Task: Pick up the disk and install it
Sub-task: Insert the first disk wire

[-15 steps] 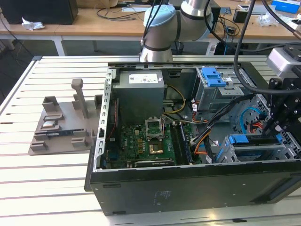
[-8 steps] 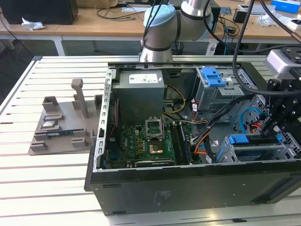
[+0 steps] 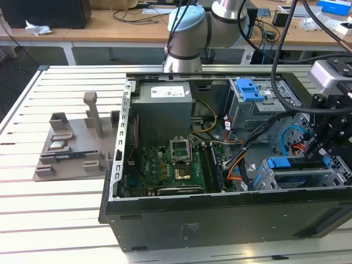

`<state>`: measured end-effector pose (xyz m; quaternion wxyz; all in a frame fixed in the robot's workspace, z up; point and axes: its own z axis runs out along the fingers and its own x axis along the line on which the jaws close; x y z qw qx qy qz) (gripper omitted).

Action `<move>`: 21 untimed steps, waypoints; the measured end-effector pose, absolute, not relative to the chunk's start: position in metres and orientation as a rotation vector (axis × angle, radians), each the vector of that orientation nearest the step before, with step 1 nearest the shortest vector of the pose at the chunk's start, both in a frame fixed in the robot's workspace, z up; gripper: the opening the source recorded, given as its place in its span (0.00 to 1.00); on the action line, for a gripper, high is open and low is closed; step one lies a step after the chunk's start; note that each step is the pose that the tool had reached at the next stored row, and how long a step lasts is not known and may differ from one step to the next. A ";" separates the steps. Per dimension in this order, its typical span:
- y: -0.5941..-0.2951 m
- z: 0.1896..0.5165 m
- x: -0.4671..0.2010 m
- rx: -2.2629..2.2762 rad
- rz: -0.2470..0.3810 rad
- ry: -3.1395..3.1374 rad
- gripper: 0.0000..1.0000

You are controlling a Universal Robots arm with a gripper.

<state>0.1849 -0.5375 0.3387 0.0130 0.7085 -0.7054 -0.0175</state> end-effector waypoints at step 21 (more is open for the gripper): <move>-0.535 0.365 0.185 2.207 -0.054 -2.198 0.11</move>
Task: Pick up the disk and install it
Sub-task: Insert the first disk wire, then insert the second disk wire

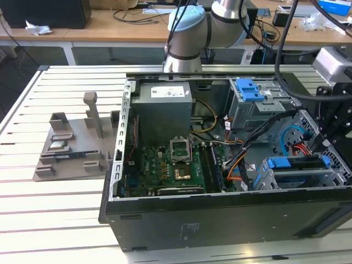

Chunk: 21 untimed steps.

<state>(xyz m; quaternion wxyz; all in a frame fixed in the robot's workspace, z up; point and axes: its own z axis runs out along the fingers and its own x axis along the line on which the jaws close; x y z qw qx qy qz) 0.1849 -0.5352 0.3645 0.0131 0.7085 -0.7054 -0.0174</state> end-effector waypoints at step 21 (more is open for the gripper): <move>-0.535 0.395 0.185 2.208 -0.054 -2.198 0.11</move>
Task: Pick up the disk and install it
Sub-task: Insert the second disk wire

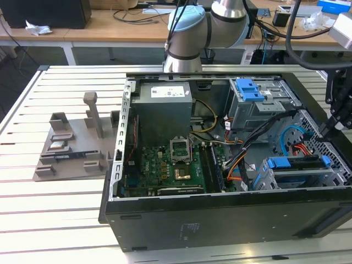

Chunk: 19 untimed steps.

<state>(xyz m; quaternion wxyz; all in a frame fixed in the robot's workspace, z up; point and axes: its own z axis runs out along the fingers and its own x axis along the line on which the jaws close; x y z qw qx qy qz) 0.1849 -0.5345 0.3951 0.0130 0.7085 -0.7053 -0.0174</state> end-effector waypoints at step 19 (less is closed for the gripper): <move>-0.515 0.374 0.174 2.207 -0.052 -2.197 0.16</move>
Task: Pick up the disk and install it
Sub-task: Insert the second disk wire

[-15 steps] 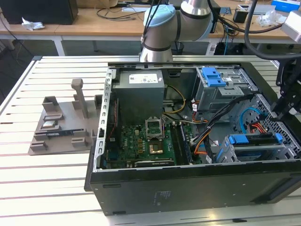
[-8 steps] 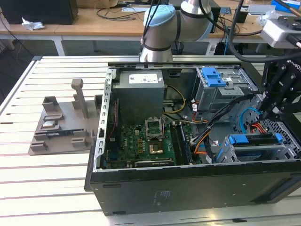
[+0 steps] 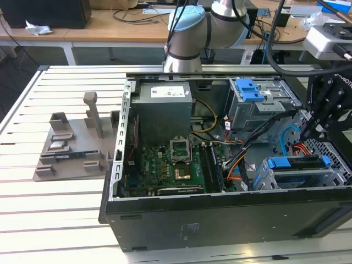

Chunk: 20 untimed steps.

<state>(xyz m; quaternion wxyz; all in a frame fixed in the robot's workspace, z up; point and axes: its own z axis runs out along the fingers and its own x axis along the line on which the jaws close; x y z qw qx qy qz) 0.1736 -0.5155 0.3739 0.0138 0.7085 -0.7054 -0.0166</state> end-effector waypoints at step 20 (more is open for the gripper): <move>-0.540 0.352 0.171 2.252 -0.049 -2.147 0.16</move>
